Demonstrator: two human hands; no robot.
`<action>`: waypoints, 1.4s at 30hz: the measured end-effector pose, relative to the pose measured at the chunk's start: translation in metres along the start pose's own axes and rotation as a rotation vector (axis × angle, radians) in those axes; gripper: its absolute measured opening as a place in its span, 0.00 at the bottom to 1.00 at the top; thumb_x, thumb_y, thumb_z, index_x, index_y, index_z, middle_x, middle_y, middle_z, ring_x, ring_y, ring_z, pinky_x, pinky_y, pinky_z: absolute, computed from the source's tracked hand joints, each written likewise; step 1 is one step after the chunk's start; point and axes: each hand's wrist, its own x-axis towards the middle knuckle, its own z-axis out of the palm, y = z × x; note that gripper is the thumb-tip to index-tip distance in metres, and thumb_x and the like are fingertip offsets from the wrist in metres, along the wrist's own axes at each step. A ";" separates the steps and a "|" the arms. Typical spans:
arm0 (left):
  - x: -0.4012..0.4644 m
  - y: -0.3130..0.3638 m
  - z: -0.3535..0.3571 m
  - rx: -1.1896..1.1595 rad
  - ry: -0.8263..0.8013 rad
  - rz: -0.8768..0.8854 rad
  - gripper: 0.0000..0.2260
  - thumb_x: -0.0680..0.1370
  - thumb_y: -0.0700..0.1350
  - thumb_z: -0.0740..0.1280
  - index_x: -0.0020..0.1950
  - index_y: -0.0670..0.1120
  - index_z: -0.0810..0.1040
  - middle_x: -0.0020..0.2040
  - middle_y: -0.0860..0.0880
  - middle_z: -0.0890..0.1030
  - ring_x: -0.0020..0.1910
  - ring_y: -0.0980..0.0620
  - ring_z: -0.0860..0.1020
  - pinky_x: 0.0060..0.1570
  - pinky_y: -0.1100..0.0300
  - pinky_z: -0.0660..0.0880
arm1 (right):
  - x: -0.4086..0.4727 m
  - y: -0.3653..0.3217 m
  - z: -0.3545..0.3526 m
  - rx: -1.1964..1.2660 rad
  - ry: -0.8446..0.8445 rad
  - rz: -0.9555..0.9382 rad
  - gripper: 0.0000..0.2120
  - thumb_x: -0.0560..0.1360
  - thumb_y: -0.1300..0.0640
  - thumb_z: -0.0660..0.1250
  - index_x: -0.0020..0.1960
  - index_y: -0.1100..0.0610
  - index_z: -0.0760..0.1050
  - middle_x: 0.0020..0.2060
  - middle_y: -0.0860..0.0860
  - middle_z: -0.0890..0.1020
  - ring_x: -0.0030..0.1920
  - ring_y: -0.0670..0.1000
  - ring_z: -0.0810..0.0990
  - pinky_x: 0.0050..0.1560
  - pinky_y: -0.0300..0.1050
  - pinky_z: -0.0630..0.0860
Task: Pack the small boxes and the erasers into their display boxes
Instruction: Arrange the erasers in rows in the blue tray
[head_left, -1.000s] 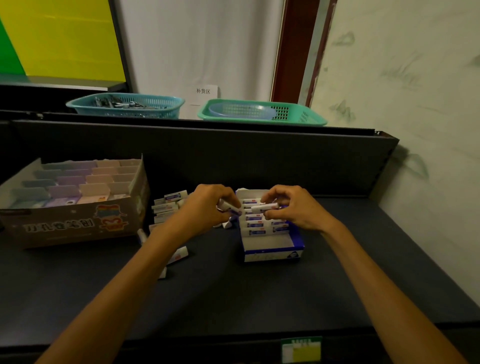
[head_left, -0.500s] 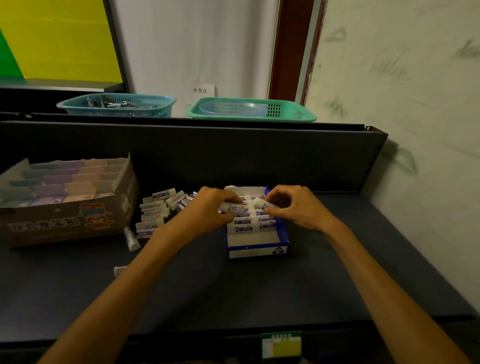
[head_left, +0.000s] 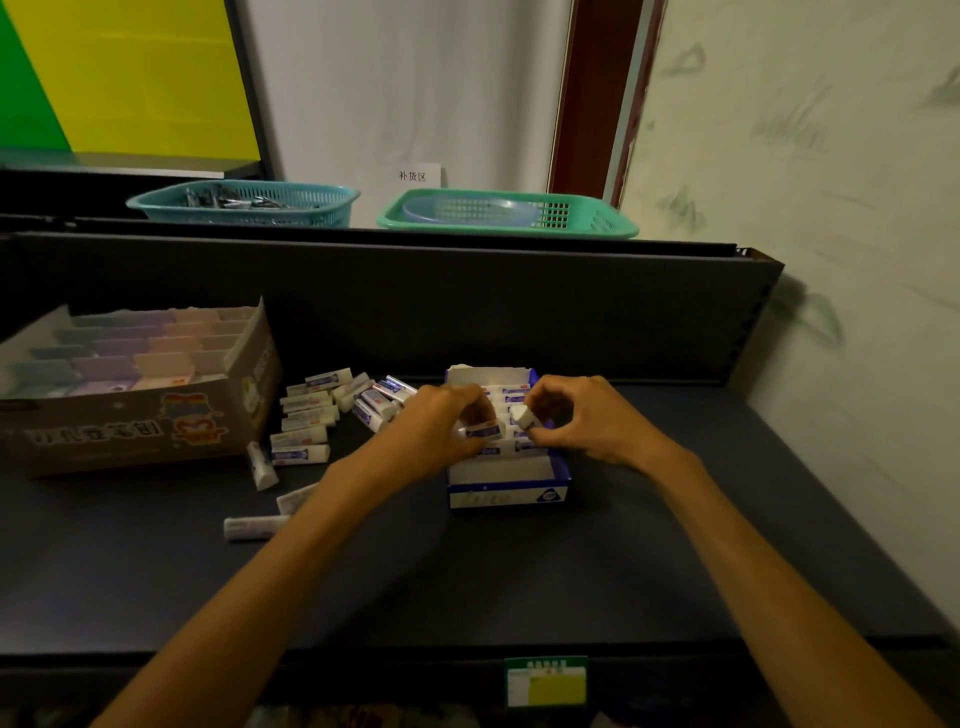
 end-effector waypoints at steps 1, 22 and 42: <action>0.001 0.000 0.001 0.006 -0.008 -0.009 0.14 0.74 0.45 0.69 0.59 0.49 0.73 0.57 0.51 0.78 0.55 0.57 0.76 0.51 0.67 0.71 | 0.001 0.000 0.001 -0.031 -0.014 -0.005 0.13 0.71 0.58 0.73 0.52 0.49 0.74 0.48 0.43 0.79 0.49 0.40 0.78 0.50 0.36 0.76; 0.007 -0.002 0.011 0.198 -0.167 -0.005 0.13 0.75 0.47 0.69 0.59 0.51 0.76 0.58 0.51 0.77 0.56 0.55 0.76 0.55 0.61 0.73 | 0.006 -0.001 0.009 -0.365 -0.204 0.024 0.12 0.74 0.52 0.70 0.56 0.48 0.78 0.57 0.46 0.77 0.55 0.42 0.74 0.55 0.42 0.75; 0.010 -0.004 0.008 0.183 -0.178 0.026 0.12 0.76 0.46 0.68 0.59 0.50 0.77 0.58 0.51 0.78 0.56 0.55 0.77 0.54 0.61 0.74 | 0.009 -0.003 0.009 -0.344 -0.209 0.058 0.08 0.74 0.54 0.69 0.53 0.49 0.78 0.59 0.48 0.76 0.56 0.45 0.74 0.57 0.46 0.76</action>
